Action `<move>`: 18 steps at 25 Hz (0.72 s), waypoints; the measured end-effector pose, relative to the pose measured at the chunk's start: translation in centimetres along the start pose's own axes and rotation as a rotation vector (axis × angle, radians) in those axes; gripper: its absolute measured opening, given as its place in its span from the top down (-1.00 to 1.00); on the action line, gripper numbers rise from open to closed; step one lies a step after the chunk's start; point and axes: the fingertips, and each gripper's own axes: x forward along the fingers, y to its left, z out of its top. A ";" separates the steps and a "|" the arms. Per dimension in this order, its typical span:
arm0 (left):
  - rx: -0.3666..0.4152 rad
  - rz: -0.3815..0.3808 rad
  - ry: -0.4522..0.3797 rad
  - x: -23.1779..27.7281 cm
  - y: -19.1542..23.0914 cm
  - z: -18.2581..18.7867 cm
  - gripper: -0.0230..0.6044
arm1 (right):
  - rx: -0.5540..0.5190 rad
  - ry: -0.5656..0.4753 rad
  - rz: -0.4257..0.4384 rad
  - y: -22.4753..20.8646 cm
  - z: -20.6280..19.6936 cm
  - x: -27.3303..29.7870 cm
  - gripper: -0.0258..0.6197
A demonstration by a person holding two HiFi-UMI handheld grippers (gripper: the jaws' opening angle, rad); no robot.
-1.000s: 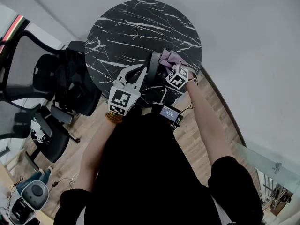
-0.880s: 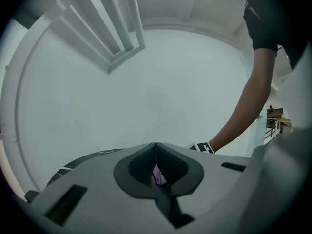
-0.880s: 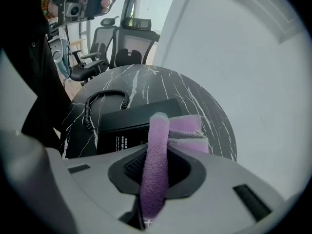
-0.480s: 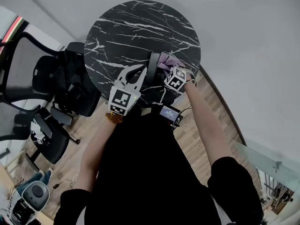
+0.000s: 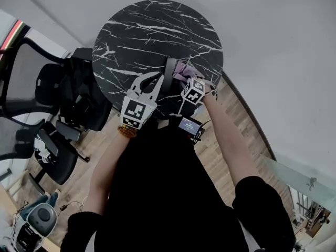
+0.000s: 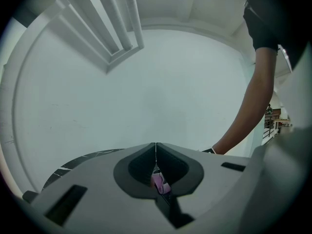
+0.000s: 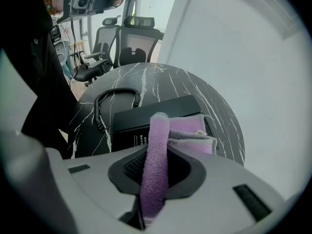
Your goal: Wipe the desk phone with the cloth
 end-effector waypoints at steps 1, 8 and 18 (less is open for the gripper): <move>0.001 0.000 0.000 -0.1 0.0 0.0 0.88 | -0.002 0.000 0.002 0.2 0.0 0.0 0.71; -0.001 -0.002 0.001 0.1 0.0 0.1 0.88 | -0.035 0.013 0.029 1.7 -0.3 0.3 0.71; 0.002 -0.008 0.004 0.3 -0.1 0.0 0.87 | -0.025 0.004 0.058 3.0 -0.4 0.3 0.71</move>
